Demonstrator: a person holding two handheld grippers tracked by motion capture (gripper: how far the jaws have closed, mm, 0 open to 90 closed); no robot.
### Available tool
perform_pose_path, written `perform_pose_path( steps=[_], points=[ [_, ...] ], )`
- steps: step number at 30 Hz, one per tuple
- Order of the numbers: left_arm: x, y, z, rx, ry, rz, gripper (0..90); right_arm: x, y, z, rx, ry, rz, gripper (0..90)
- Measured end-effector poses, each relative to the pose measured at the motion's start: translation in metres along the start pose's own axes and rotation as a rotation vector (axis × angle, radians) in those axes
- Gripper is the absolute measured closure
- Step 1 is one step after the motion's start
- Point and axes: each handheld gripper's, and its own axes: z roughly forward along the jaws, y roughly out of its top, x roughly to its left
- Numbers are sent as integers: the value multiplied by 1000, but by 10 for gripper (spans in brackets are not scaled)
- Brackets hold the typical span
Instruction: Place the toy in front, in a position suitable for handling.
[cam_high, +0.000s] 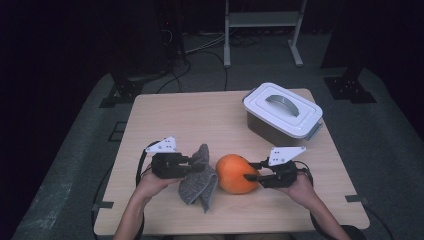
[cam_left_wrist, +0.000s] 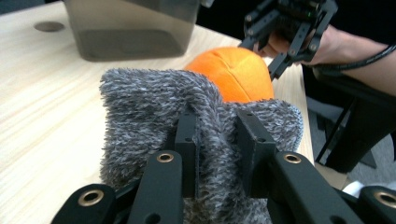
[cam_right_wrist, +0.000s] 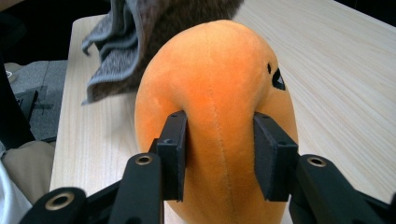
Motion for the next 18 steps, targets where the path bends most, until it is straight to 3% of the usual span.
perform_pose_path(
  steps=[8,18],
  points=[
    [5,-3,-41,-23,66,-1,724,-3,-2,-3,0,4,15,588],
    [10,-20,-109,-23,211,-32,724,-4,-2,-2,-4,5,21,588]
  ],
)
